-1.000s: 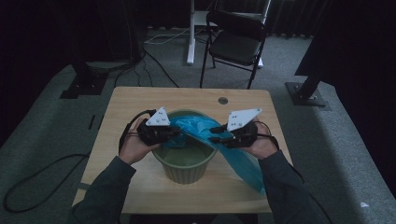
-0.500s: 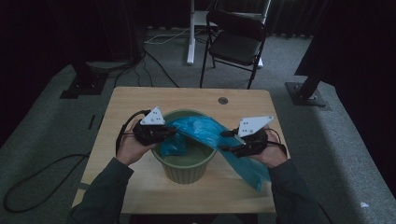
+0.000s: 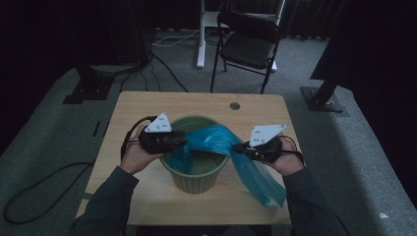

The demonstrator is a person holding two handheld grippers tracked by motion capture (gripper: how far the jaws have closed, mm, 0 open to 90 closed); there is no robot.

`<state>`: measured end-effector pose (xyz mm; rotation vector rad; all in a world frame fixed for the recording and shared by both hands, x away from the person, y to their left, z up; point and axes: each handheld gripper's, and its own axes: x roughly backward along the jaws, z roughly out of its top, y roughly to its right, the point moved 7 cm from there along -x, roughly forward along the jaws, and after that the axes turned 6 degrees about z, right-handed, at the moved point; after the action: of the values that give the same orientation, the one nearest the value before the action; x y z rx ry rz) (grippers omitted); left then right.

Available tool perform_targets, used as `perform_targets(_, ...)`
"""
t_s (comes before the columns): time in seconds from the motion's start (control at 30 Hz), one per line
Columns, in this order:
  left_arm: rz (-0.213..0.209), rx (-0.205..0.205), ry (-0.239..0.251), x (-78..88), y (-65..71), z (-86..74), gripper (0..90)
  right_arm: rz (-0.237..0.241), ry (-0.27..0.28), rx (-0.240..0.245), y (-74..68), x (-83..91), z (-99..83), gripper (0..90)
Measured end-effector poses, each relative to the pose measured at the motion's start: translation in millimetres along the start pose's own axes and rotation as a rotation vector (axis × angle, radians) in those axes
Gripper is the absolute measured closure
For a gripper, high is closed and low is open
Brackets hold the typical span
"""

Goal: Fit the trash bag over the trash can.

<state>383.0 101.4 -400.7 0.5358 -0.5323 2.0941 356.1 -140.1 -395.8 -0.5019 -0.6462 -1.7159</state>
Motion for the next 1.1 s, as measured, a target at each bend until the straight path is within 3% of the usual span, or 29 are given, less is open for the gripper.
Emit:
perform_targets(0.27,-0.027,-0.029,0.030,2.0,10.3,15.3,59.1,0.005,0.006,0.007,6.3,-3.0,11.9,89.1)
perform_targets(0.6,-0.075,-0.087,0.039,-4.0,30.0,33.1,59.1,0.016,0.027,0.025,8.7,-9.8,27.6,89.1)
perform_targets(0.77,-0.077,-0.110,0.036,-8.2,35.7,38.6,59.1,0.028,0.033,0.035,8.9,-13.7,33.7,89.1)
perform_targets(0.9,-0.061,-0.128,0.028,-12.8,38.8,40.6,63.5,0.040,0.041,0.041,6.5,-18.1,38.3,89.1)
perform_targets(0.93,-0.055,-0.135,0.021,-14.2,39.5,40.4,69.2,0.045,0.043,0.048,5.9,-19.4,39.7,89.1)
perform_targets(0.97,-0.052,-0.137,0.020,-15.0,40.0,40.3,69.2,0.045,0.043,0.048,5.9,-19.4,39.7,89.1)
perform_targets(1.03,-0.049,-0.146,0.015,-15.8,40.6,39.8,80.6,0.047,0.043,0.050,5.3,-19.8,40.7,88.3)
perform_targets(1.07,-0.047,-0.149,0.012,-15.7,40.7,39.1,84.7,0.055,0.048,0.050,4.3,-18.6,41.4,82.1)
perform_targets(1.1,-0.047,-0.149,0.012,-15.7,40.7,39.1,86.5,0.055,0.048,0.050,4.3,-18.6,41.4,82.1)
